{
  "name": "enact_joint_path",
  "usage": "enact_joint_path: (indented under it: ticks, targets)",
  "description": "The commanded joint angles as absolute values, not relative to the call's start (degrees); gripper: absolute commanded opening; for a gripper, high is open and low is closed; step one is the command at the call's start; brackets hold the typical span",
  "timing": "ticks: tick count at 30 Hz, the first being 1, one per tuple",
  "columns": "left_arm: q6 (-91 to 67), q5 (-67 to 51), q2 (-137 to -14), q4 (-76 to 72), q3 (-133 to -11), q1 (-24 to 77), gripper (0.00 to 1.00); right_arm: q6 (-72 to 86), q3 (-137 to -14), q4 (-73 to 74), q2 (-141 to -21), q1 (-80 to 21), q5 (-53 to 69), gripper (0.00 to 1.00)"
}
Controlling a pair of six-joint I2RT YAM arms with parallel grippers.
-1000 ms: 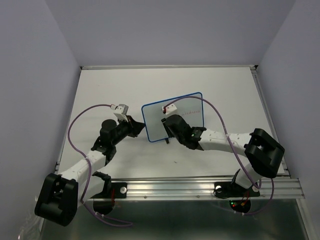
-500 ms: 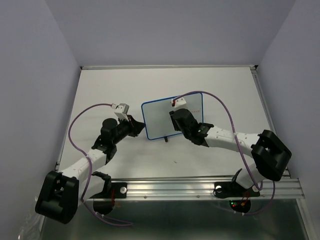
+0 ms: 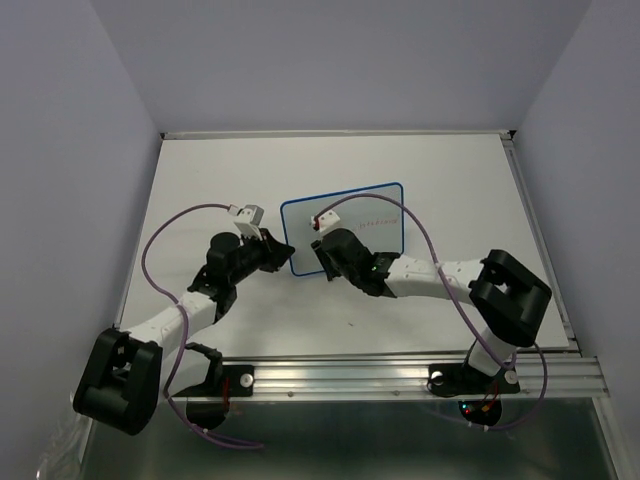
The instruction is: Erase the whiteboard
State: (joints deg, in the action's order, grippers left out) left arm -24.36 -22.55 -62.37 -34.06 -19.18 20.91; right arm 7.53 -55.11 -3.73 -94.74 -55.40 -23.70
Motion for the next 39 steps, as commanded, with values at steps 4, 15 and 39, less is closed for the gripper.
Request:
enact_joint_path:
  ticks: [4,15,39]
  targets:
    - [-22.8,-23.3,-63.8,-36.8,-22.1,21.6,0.00,7.6,-59.2,-6.4,-98.0,-58.5,-22.7,0.01]
    - [-23.7,-20.7,-59.6,-34.1,-22.1,21.7,0.00,10.8,-66.4,-3.4,-97.8,-58.5,-37.9,0.01]
    - [-31.3,9.5,-33.0,-8.6,-22.6,21.6,0.00,13.7,-65.0,-0.3,-103.3,-59.9,-28.5,0.01]
